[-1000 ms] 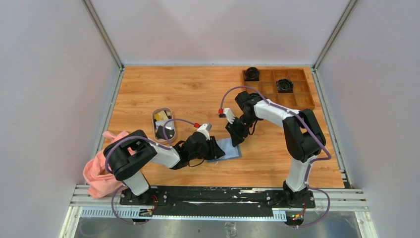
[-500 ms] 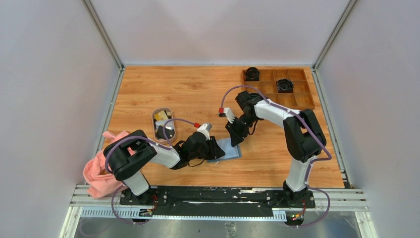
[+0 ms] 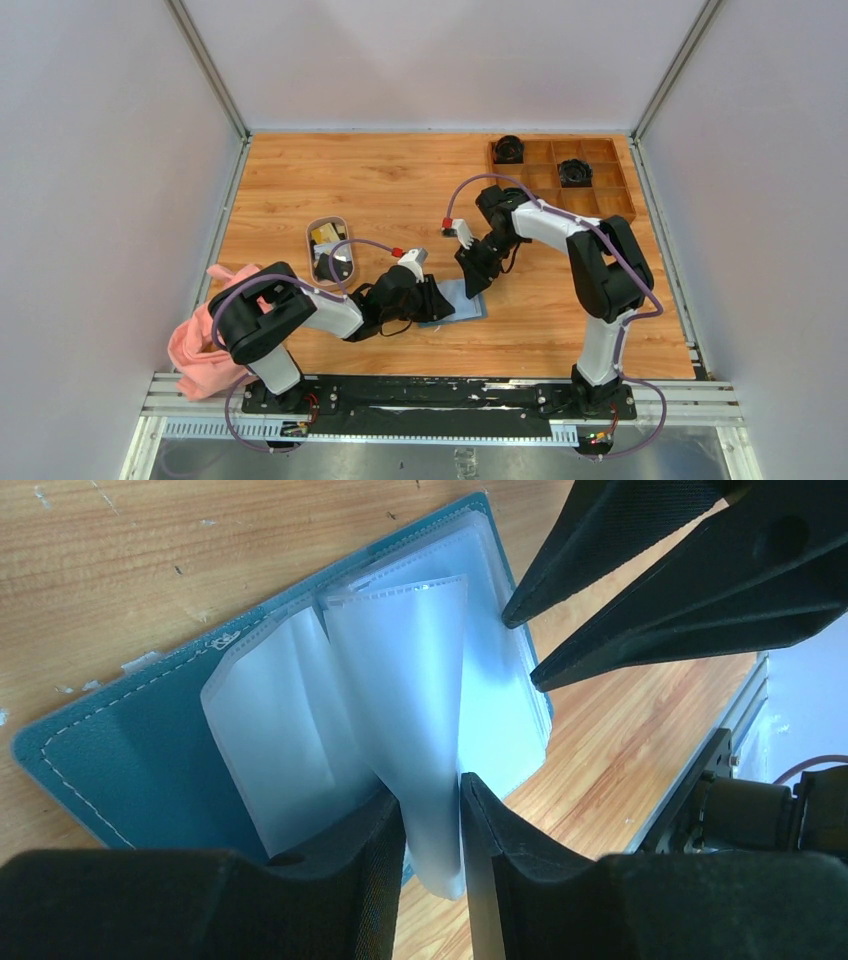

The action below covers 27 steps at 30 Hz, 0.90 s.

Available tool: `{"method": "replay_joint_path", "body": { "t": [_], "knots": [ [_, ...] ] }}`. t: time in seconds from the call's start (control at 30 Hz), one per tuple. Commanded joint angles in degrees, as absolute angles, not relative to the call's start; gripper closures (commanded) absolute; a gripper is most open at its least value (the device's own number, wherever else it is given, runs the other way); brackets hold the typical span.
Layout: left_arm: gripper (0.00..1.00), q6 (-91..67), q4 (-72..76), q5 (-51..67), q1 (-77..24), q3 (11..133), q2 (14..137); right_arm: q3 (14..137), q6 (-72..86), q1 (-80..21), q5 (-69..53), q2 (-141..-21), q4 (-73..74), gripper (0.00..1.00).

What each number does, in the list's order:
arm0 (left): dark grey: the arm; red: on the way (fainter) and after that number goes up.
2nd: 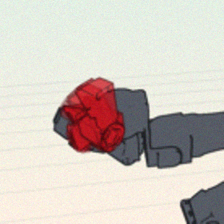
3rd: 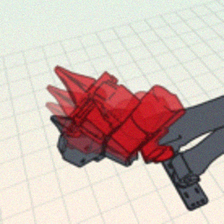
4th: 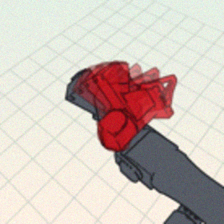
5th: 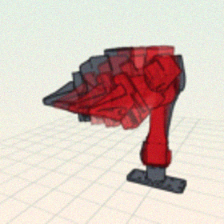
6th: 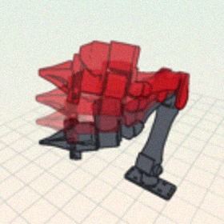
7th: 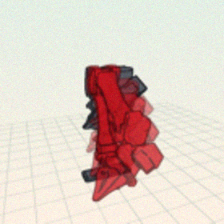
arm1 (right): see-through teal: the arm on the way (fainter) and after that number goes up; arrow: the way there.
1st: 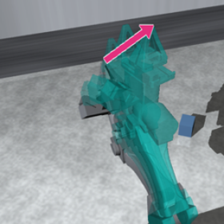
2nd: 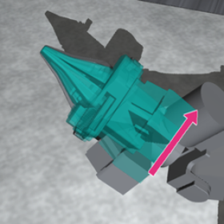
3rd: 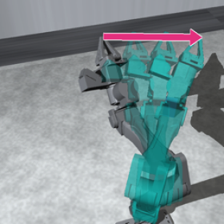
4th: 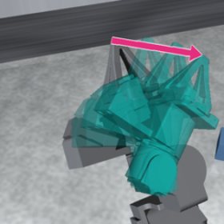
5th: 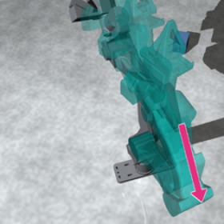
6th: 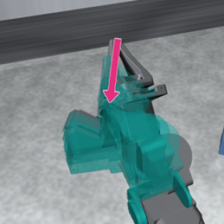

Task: Put the credit cards into the card holder
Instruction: Open the card holder at the center of the board.

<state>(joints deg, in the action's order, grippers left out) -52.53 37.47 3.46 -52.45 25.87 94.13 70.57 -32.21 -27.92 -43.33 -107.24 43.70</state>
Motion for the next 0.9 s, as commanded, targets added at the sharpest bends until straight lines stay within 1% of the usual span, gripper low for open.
{"method": "replay_joint_path", "body": {
  "t": [0.0,0.1,0.4,0.57,0.77,0.87],
  "knots": [
    [0.66,-50.19,28.34,1.93,-51.59,23.73,94.98,70.62,-30.99,-27.27,-43.13,-110.64,45.53,0.67],
    [0.64,-49.95,28.39,2.23,-51.59,23.86,94.82,70.62,-30.55,-27.31,-44.05,-111.31,45.53,0.67],
    [0.52,-49.16,28.39,3.32,-51.59,24.23,94.52,70.76,-27.67,-27.33,-49.13,-112.93,44.61,0.67],
    [0.49,-48.78,28.39,4.1,-51.59,24.61,94.53,70.64,-25.33,-27.33,-49.77,-114.11,43.23,0.68],
    [0.38,-47.95,28.43,4.9,-51.59,24.7,94.08,70.23,-21.05,-27.09,-49.15,-114.89,40.12,0.69],
    [0.34,-47.52,28.39,5.39,-51.64,24.86,94.18,70.27,-19.16,-26.66,-51.32,-115.41,39.36,0.68]
  ]
}}
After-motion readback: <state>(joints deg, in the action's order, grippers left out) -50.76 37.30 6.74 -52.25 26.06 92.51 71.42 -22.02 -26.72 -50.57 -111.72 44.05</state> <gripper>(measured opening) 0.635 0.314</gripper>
